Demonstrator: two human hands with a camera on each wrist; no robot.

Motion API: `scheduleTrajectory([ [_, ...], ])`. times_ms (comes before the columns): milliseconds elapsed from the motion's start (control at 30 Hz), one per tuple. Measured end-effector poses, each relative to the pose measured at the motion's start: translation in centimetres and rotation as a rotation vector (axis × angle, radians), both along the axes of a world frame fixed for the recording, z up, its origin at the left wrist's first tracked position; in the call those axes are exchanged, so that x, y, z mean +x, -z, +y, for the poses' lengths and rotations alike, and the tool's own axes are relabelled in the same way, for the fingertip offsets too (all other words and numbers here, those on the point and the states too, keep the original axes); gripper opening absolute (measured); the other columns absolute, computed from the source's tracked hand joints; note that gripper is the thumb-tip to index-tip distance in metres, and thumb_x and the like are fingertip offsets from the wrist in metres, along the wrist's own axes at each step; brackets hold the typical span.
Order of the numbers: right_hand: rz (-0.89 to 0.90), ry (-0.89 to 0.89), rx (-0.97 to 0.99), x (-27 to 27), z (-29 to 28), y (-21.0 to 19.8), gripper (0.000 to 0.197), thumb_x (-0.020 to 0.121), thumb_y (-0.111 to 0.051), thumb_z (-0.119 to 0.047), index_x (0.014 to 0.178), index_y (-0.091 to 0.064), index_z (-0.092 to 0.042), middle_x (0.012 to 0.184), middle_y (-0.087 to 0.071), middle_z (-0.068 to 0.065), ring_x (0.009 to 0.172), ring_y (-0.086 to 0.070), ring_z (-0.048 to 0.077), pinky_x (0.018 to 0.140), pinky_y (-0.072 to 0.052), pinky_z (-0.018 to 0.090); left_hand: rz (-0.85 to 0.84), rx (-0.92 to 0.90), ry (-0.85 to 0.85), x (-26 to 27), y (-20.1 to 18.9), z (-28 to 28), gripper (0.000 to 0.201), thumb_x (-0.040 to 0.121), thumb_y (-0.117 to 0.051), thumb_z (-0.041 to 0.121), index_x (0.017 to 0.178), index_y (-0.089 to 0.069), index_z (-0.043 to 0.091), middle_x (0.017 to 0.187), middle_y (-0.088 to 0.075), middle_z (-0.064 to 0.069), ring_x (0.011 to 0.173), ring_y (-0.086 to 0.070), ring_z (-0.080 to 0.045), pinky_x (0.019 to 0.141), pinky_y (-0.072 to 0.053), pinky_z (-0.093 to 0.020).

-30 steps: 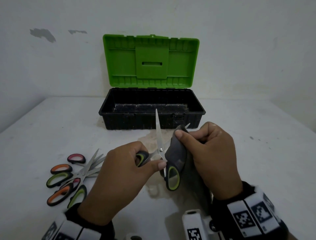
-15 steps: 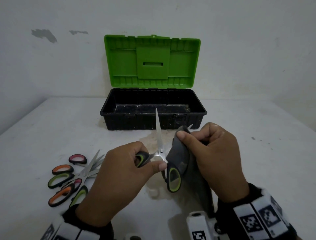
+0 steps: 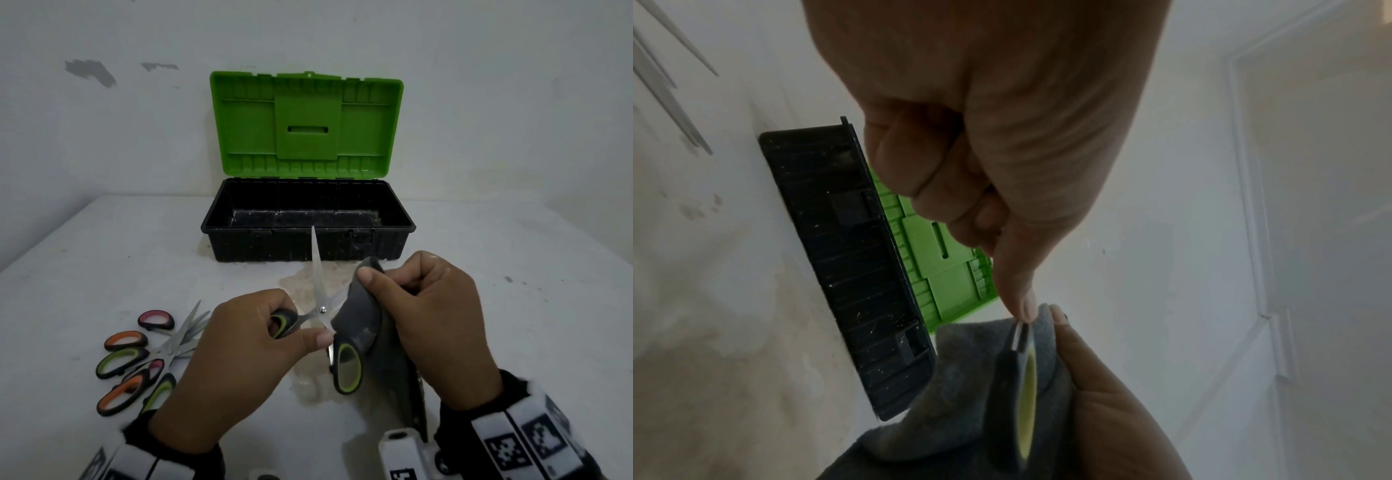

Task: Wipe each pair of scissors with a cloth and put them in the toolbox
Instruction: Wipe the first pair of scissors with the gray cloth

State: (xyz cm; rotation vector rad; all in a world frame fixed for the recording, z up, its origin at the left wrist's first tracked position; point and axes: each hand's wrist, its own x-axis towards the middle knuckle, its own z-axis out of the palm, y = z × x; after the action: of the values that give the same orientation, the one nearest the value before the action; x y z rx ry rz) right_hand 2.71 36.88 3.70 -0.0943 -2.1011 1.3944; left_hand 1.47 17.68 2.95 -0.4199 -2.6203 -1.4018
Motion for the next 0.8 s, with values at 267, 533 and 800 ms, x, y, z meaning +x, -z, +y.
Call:
scheduleTrajectory([
  [267,0.032,0.026,-0.061,0.1,0.2,-0.4,0.027,0.079,-0.08,-0.027,0.064,-0.061,-0.012,0.057,-0.065,-0.013,0.051,-0.059,-0.002,0.048,-0.041,0.006,0.001,0.052,0.005,0.3,-0.2,0.2,0.04,0.061,-0.081,0.048,0.059,-0.054,0.02,0.048,-0.042,0.011,0.046,-0.038,-0.004,0.046,-0.036,-0.012],
  [533,0.042,0.115,-0.086,-0.5,1.6,-0.4,0.03,0.078,-0.08,-0.033,0.064,-0.063,-0.013,0.059,-0.066,-0.009,0.049,-0.056,-0.001,0.048,-0.041,0.008,0.0,0.037,0.003,0.4,-0.3,0.5,0.042,0.063,-0.08,0.049,0.06,-0.053,0.018,0.049,-0.041,0.01,0.046,-0.037,-0.003,0.046,-0.035,-0.012],
  [800,0.008,-0.042,0.088,0.8,1.5,-0.9,0.025,0.073,-0.082,-0.03,0.065,-0.062,-0.018,0.063,-0.067,-0.005,0.057,-0.062,0.006,0.05,-0.044,0.008,0.008,-0.025,-0.072,-0.2,0.0,0.3,0.042,0.068,-0.077,0.052,0.061,-0.051,0.02,0.052,-0.04,0.006,0.047,-0.036,-0.006,0.049,-0.037,-0.013],
])
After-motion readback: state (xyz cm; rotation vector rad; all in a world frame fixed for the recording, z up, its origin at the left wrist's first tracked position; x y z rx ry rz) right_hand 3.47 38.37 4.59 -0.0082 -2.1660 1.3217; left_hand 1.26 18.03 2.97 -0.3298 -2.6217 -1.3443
